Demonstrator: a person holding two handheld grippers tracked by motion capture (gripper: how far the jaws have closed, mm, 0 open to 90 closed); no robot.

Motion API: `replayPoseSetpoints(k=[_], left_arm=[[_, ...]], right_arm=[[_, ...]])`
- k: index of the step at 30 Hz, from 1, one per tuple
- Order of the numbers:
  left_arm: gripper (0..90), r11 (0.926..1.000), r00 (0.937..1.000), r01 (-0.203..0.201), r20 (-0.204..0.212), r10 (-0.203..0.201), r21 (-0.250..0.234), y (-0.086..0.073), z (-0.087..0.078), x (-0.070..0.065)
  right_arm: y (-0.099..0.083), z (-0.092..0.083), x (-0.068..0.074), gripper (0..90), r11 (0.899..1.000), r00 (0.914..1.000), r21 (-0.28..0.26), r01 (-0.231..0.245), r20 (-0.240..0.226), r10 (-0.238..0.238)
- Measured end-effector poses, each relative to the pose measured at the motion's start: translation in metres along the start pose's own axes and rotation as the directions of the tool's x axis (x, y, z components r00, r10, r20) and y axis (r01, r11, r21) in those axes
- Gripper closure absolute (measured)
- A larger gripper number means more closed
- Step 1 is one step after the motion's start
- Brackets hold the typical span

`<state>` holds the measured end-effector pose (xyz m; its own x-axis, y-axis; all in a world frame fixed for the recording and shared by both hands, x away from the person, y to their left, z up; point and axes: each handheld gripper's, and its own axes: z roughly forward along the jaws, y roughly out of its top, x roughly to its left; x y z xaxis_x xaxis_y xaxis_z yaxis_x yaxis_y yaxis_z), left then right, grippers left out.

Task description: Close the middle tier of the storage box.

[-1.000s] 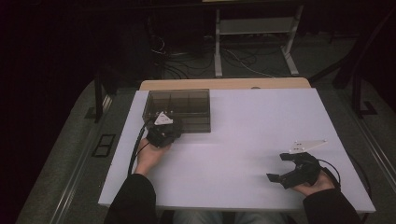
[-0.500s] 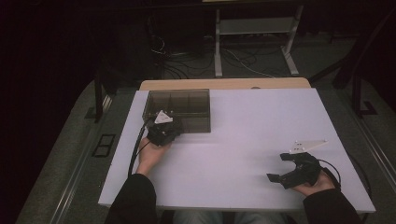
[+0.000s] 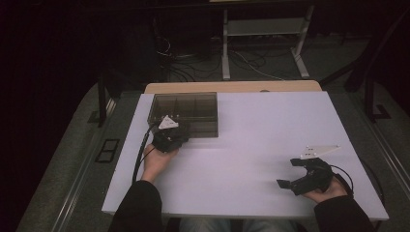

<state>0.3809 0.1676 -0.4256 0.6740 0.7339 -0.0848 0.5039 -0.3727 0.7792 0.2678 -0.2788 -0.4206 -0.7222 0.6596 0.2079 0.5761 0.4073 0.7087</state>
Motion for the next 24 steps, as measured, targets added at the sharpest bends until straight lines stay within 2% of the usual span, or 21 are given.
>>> replayPoseSetpoints(k=[1,10,12,13,16,24], left_arm=[[84.0,0.9999,0.9999,-0.011,0.002,0.011,0.007,0.0,-0.001,0.0],[72.5,0.9993,0.999,-0.025,0.037,0.024,0.026,-0.001,-0.004,-0.009],[69.7,0.9997,0.999,-0.015,0.042,0.015,0.016,-0.002,-0.005,-0.013],[67.7,0.9991,0.9983,-0.034,0.048,0.032,0.027,-0.003,-0.007,-0.014],[60.6,0.9987,0.9978,-0.042,0.053,0.041,0.027,-0.004,-0.011,-0.018],[40.8,0.9995,0.9978,-0.019,0.063,0.02,-0.024,-0.005,-0.024,-0.027]], right_arm=[[0.0,0.0,0.0,0.4,1.0,1.0,0.0,-0.001,0.0,0.001],[0.0,0.0,0.001,0.4,1.0,1.0,-0.001,0.0,-0.001,0.0],[0.0,-0.001,0.001,0.4,1.0,1.0,-0.003,-0.002,0.0,0.002],[0.0,-0.001,0.001,0.4,1.0,1.0,-0.003,-0.001,-0.001,0.001],[0.0,-0.001,0.001,0.4,1.0,1.0,-0.003,0.002,-0.001,-0.002],[0.0,-0.001,0.002,0.4,1.0,1.0,-0.005,0.002,-0.002,-0.002]])
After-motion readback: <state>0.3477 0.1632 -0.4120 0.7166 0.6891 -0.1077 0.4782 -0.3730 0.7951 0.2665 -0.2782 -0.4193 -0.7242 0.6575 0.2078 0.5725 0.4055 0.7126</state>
